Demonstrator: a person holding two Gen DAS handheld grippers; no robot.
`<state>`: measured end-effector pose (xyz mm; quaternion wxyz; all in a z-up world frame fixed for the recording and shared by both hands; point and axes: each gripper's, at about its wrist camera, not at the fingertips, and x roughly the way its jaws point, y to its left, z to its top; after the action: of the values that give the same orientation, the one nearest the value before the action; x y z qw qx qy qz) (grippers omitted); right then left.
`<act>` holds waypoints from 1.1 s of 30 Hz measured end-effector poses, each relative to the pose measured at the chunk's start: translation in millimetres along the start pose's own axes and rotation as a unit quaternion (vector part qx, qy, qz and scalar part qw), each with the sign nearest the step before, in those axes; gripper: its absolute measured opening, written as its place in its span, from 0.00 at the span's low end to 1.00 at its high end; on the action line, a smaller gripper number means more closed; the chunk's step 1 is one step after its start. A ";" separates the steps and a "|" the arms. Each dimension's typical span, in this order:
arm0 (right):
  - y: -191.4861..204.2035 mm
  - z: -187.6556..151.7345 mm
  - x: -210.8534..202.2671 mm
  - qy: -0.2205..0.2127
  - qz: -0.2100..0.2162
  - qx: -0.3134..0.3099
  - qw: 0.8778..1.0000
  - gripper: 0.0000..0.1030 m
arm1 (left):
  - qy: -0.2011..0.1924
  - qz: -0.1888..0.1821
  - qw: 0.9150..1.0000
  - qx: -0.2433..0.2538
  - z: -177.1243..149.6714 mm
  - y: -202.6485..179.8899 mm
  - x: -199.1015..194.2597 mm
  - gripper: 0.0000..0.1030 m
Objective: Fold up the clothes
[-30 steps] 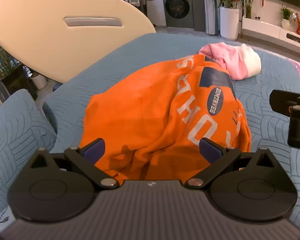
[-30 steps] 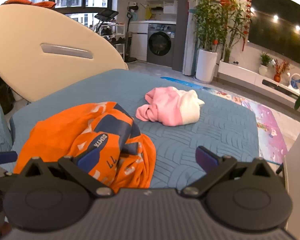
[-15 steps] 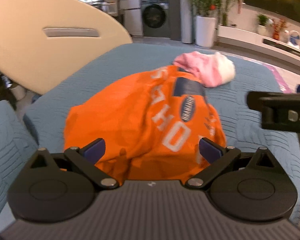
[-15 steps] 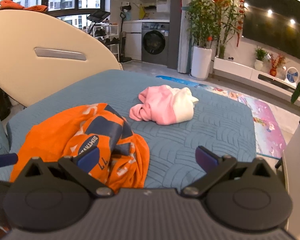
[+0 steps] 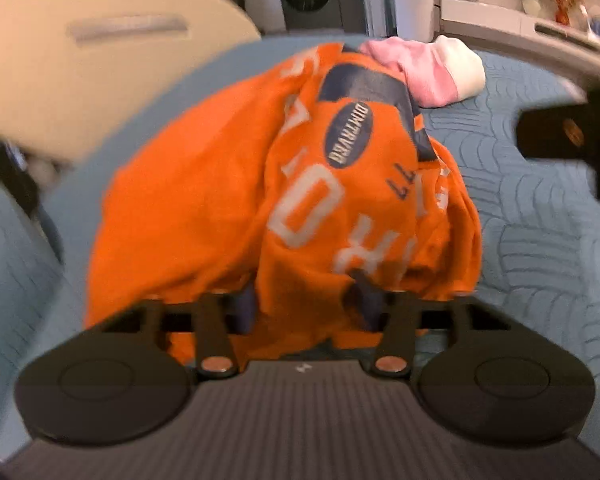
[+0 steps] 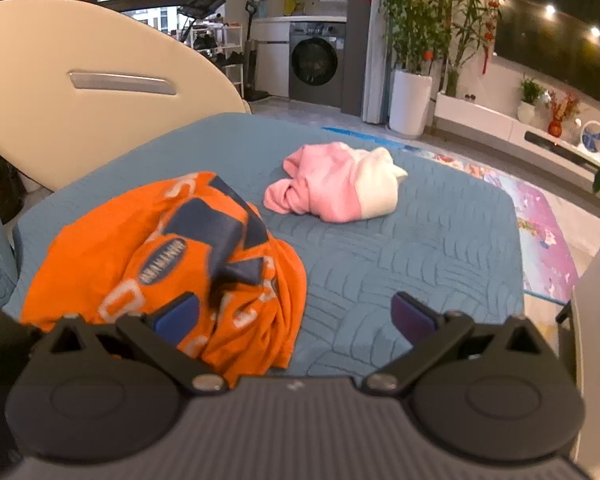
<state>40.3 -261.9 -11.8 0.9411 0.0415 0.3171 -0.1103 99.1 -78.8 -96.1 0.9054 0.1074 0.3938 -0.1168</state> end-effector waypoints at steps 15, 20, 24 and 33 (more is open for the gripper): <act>-13.9 -4.3 6.0 0.001 -0.021 0.003 1.000 1.00 | -0.156 0.186 0.968 -0.059 16.3 33.4 -92.7 0.07; -18.5 -3.7 9.7 0.004 -0.025 0.011 1.000 1.00 | -0.181 0.151 0.971 -0.050 18.0 45.4 -119.3 0.08; -19.1 -4.2 11.8 0.009 -0.020 0.020 1.000 1.00 | -0.176 0.089 0.980 -0.020 14.0 30.2 -114.4 0.10; -12.6 -4.8 10.2 0.004 -0.030 -0.005 1.000 1.00 | -0.092 -0.032 0.993 -0.071 11.2 35.1 -55.7 0.37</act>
<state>42.4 -275.3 -21.9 0.9362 0.0281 0.3224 -0.1368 80.2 -41.6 -43.9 0.9390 0.0189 0.3191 -0.1266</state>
